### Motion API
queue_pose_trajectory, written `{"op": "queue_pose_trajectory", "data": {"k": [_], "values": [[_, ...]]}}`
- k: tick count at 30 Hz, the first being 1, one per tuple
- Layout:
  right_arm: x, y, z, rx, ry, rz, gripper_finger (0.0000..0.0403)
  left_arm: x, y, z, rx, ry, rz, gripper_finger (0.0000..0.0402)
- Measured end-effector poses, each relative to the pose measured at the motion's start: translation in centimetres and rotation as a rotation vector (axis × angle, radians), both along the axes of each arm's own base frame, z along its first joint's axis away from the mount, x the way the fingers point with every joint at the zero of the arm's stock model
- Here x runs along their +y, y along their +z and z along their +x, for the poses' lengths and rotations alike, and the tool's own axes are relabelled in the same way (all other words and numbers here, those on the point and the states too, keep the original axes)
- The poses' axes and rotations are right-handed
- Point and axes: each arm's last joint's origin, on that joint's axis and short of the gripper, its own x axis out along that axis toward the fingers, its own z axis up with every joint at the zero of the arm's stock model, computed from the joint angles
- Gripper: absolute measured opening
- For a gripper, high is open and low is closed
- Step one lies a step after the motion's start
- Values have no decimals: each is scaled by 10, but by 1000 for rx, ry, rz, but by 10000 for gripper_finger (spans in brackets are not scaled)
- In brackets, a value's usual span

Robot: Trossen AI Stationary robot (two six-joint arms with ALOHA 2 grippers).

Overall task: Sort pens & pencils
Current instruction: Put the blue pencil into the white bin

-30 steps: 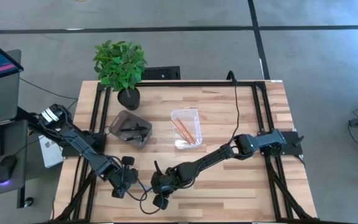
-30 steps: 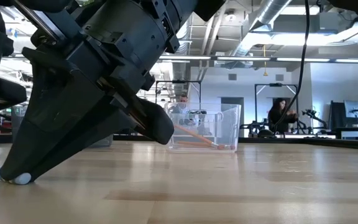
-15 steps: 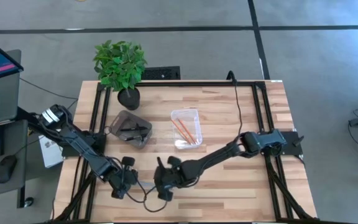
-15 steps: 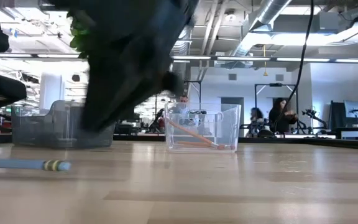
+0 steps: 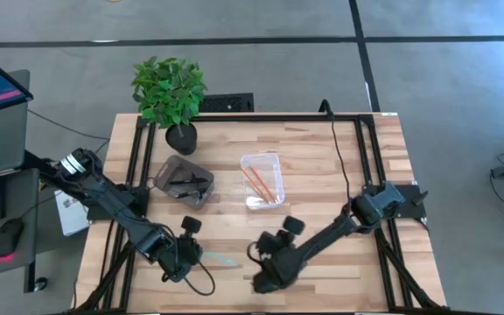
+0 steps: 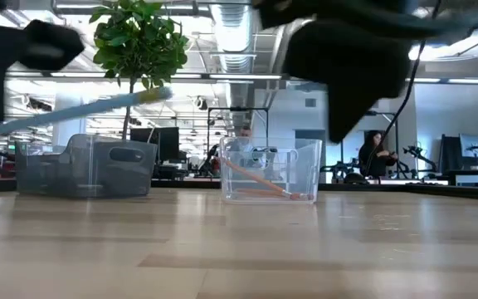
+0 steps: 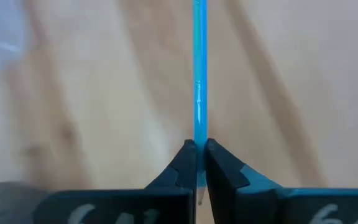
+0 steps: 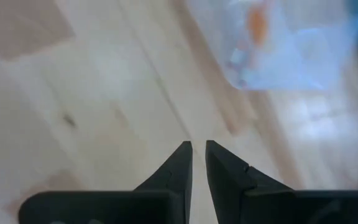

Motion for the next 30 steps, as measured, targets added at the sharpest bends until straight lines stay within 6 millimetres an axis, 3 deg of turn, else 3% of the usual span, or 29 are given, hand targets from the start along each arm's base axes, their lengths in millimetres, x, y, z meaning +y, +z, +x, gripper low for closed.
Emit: {"op": "queue_pose_trajectory", "data": {"k": [6, 12, 19, 26, 30], "values": [[14, -1, -20, -57, -13, -79, 69, 15, 32, 23, -52, -30, 170, 0], [4, -15, -42, -71, -80, -131, 69, 44, 42, 47, -23, -46, 216, 0], [-24, -29, -80, -221, -121, -64, 69, 84, 53, 70, -11, -79, 345, 0], [-63, -58, -123, -422, -184, 87, 69, 128, 74, 90, 1, -122, 515, 0], [-76, -71, -138, -480, -200, 135, 69, 157, 80, 96, 35, -69, 619, 0]]}}
